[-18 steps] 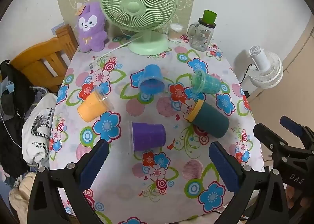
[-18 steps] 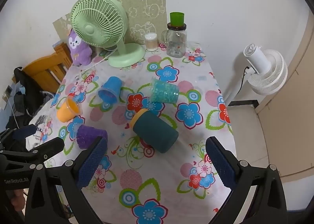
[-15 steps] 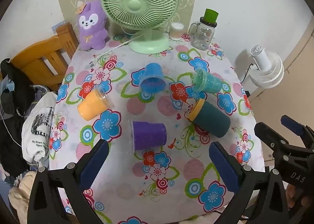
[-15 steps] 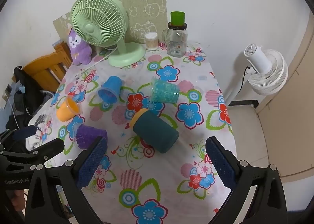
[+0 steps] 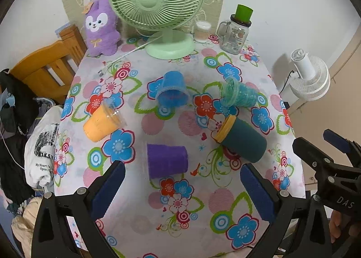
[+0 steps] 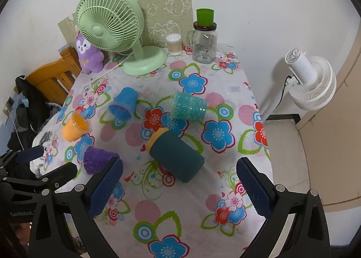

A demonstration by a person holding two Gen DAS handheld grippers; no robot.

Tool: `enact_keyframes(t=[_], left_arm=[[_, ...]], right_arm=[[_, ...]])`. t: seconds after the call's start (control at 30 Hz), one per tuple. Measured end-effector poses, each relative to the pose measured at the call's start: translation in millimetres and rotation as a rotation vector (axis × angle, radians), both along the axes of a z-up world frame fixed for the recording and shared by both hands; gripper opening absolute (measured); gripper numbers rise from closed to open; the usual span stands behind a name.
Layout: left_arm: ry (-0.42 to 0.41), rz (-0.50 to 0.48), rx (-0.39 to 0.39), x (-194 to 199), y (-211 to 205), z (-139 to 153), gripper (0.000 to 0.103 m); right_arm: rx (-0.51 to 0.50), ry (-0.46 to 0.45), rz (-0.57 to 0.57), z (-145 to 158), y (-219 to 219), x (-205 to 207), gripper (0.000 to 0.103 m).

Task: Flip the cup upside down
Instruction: 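Move the left tool toward the clear teal cup lying on its side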

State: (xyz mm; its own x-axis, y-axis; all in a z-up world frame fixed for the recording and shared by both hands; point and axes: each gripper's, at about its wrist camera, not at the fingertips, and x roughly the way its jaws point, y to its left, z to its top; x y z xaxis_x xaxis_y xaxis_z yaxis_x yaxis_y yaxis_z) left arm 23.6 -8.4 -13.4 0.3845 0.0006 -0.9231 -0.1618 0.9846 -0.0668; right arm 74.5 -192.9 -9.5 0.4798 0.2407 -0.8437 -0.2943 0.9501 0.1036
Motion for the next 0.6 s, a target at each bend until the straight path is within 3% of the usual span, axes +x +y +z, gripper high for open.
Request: enact_keyframes(t=[0.6], left_arm=[[0.061, -0.066, 0.048, 88, -51, -36, 0.103]], right_arm=[[0.028, 0.029, 0.021, -14, -21, 99, 0.101]])
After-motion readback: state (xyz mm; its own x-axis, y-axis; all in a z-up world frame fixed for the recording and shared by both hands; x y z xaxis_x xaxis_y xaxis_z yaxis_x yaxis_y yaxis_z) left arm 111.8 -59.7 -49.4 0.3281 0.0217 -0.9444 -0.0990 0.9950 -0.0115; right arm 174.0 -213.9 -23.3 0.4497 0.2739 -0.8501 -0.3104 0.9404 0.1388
